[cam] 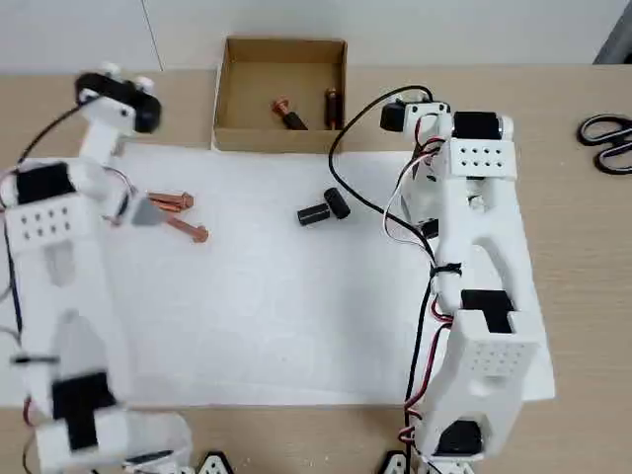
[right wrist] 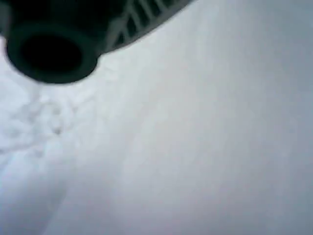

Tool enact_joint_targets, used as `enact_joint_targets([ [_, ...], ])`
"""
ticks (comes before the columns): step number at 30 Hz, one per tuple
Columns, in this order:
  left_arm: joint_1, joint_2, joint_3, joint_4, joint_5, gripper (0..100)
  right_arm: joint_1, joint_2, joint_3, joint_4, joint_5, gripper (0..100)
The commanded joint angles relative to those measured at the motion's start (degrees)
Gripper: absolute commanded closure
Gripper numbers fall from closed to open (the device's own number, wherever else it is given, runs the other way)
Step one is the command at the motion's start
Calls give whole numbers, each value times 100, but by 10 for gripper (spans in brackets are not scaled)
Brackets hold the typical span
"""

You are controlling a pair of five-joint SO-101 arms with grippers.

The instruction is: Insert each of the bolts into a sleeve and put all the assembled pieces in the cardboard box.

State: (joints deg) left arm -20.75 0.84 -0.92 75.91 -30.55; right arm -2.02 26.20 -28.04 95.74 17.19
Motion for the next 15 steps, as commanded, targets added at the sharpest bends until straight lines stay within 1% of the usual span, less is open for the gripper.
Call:
enact_joint_targets([
  [1, -185, 800, -673, -580, -44, 694, 4, -409, -26, 57, -53, 995],
  [3, -220, 1204, -901, -633, -44, 694, 4, -400, -26, 57, -53, 995],
  [6, -53, 1635, -1024, -264, -79, 694, -4, -400, -26, 48, -62, 995],
  [7, 26, 1741, -1024, -158, -202, 694, -4, -400, -26, 48, -62, 995],
  [11, 325, 2004, -1024, 105, -1204, 694, -4, -400, -18, 48, -62, 995],
  [15, 510, 2136, -1024, 79, -1600, 694, -4, -400, -18, 57, -70, 995],
])
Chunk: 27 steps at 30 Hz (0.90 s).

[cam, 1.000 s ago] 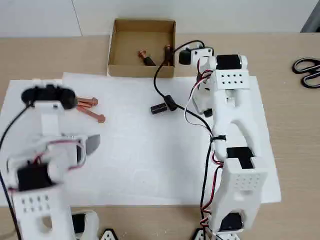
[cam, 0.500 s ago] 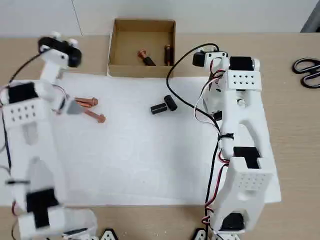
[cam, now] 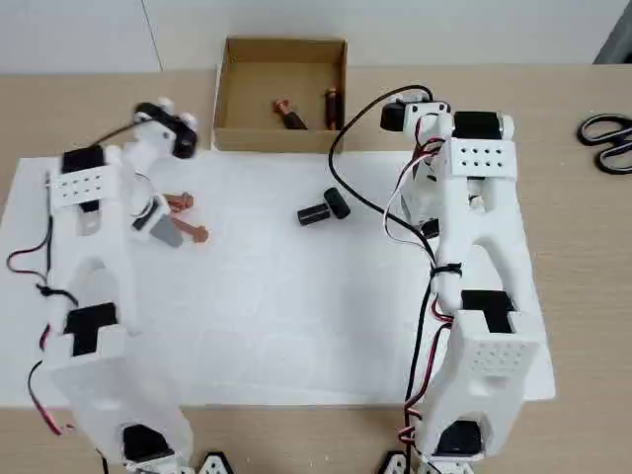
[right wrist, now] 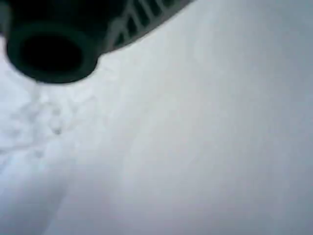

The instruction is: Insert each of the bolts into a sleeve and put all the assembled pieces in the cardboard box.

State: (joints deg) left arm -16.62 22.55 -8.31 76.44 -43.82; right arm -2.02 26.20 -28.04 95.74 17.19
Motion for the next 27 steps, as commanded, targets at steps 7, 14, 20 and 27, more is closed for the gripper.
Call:
enact_joint_targets([
  [7, 281, 123, -312, -554, -396, 694, -4, -391, -18, 57, -290, 995],
  [14, 466, 413, -312, -659, -404, 695, -4, -391, -18, 66, -299, 995],
  [20, 571, 774, -312, -651, -404, 716, -4, -391, -9, 66, -299, 995],
  [27, 686, 826, -303, -615, -387, 877, -13, -391, 123, 40, -299, 995],
])
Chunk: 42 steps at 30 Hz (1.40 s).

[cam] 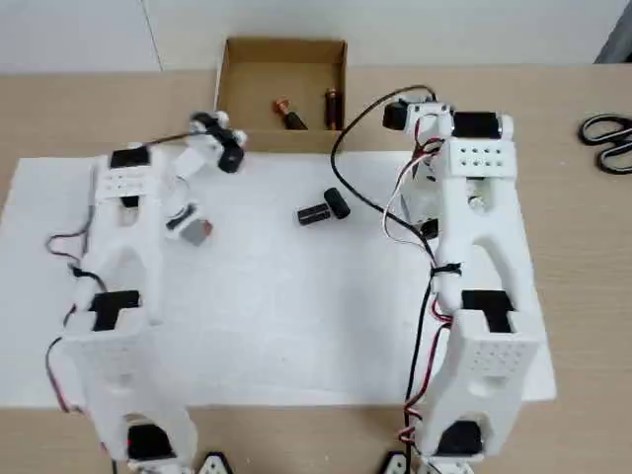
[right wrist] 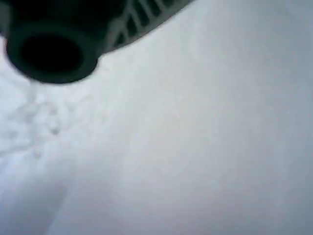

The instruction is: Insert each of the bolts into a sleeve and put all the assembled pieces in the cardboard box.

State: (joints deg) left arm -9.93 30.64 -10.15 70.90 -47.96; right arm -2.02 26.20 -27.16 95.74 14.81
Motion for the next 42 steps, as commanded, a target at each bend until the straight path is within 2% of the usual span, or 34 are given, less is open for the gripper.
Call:
enact_joint_targets([
  [1, 44, 18, -101, -44, 26, 885, -13, -391, 105, 31, -62, 995],
  [14, 440, -44, -136, 932, 26, 893, -13, -400, 422, 13, -62, 995],
  [27, 1020, -1187, -251, 2022, 44, 891, -4, -400, 422, 13, -35, 995],
  [33, 844, -1662, -286, 1881, 264, 889, 4, -400, 422, 13, -26, 995],
  [39, 149, -1477, -286, 905, 246, 892, -4, -400, 422, 13, -26, 995],
  [40, 62, -1407, -286, 791, 167, 892, -4, -400, 422, 13, -26, 995],
  [42, -18, -1292, -286, 677, -431, 892, -4, -400, 422, 13, -26, 995],
])
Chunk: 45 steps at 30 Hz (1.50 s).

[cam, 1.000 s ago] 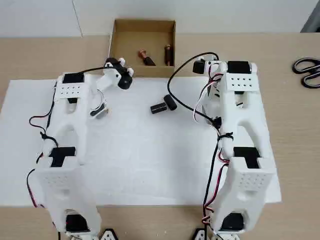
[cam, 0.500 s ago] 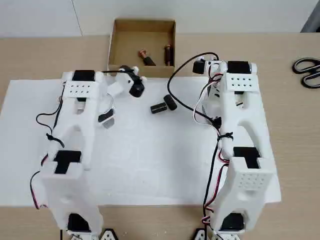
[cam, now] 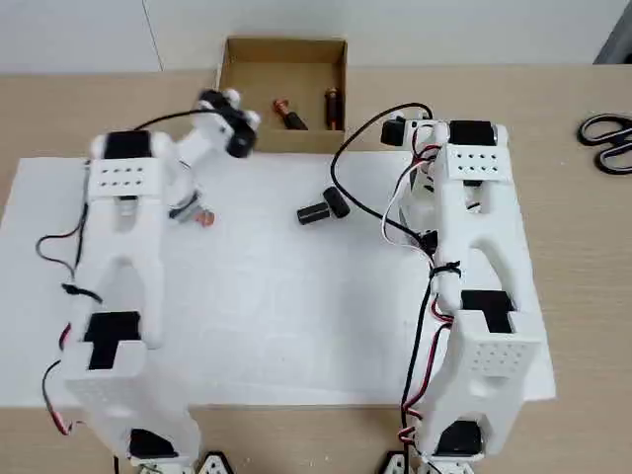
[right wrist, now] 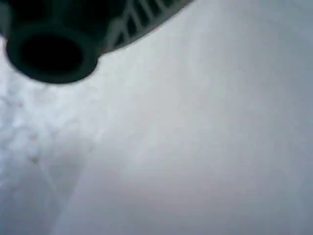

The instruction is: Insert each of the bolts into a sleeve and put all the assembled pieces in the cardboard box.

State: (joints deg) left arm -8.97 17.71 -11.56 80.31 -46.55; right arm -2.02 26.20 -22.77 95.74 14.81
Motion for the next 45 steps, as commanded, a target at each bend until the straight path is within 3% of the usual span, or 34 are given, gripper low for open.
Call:
enact_joint_targets([
  [1, -114, 35, -145, -273, -1011, 892, -4, -400, -18, 13, -26, 995],
  [4, -97, 88, -145, -281, -1767, 892, -4, -400, -18, 13, -44, 995],
  [11, -88, 105, -145, -316, -2312, 892, -13, -400, -18, 13, -62, 995],
  [21, 308, 431, -136, -316, -2330, 888, -101, -400, -18, 13, -70, 995],
  [45, 387, 1644, -127, -835, -2312, 909, -347, -400, -18, 13, -62, 995],
])
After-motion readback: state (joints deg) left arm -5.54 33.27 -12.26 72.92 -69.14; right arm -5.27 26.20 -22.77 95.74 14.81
